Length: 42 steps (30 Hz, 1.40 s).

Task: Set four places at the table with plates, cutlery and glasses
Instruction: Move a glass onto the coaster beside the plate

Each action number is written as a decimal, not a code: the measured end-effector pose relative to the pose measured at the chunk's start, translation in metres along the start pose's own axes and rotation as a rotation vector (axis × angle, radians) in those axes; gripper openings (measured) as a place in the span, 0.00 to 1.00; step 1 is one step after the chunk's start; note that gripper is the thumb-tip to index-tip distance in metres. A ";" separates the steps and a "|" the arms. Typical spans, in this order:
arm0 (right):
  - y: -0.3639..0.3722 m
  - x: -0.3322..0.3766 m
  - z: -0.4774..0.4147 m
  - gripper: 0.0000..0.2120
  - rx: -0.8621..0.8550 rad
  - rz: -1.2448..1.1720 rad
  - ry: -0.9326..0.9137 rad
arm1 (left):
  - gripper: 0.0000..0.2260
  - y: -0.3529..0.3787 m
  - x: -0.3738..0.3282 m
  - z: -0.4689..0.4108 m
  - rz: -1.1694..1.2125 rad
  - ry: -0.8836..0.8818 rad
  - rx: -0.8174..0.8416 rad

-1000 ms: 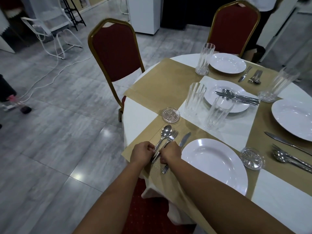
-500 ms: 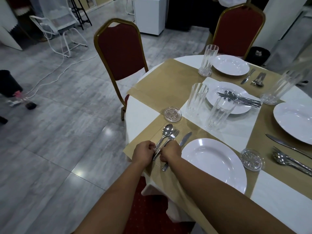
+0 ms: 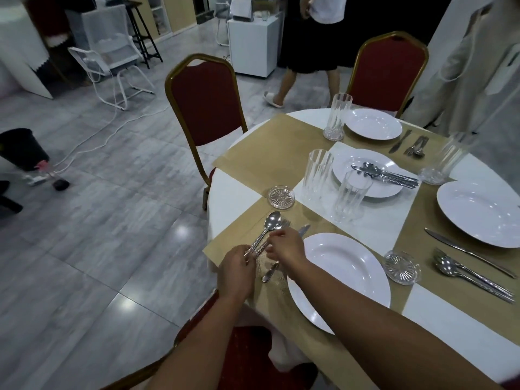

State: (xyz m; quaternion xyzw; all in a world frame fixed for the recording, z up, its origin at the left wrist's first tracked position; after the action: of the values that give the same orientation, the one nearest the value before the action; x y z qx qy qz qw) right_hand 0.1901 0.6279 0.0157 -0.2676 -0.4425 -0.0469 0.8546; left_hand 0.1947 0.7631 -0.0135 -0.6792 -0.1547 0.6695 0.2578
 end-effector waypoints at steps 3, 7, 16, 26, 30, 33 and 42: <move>-0.038 0.000 0.006 0.11 -0.173 -0.087 -0.104 | 0.17 0.012 0.006 0.028 -0.123 0.105 -0.001; -0.093 -0.002 -0.002 0.08 -0.423 -0.047 -0.135 | 0.25 0.034 0.017 0.059 -0.362 0.102 0.141; -0.167 -0.022 -0.042 0.37 -0.421 0.218 0.033 | 0.29 0.069 0.011 0.109 -0.509 0.070 0.189; -0.179 -0.029 -0.073 0.46 -0.244 0.273 -0.052 | 0.31 0.089 0.018 0.131 -0.531 -0.006 0.165; -0.180 -0.033 -0.082 0.43 -0.225 0.239 -0.056 | 0.33 0.092 0.017 0.131 -0.545 -0.040 0.154; -0.179 -0.037 -0.090 0.41 -0.209 0.202 -0.067 | 0.33 0.092 0.015 0.133 -0.551 -0.077 0.148; -0.183 -0.041 -0.104 0.40 -0.171 0.206 -0.135 | 0.33 0.097 0.022 0.135 -0.556 -0.059 0.112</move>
State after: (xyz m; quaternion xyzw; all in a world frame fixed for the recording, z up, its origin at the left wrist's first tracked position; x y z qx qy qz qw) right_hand 0.1831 0.4130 0.0111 -0.3857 -0.4635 0.0215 0.7974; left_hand 0.0493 0.7155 -0.0815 -0.5756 -0.3052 0.6001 0.4641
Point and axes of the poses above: each hand's wrist, its own z-axis away from the middle knuckle, its own y-axis out of the palm, x = y × z, the point moved 2 cm from there along -z, towards the middle knuckle, and after that the axes turned 15 degrees about z, right-handed, at the moved point
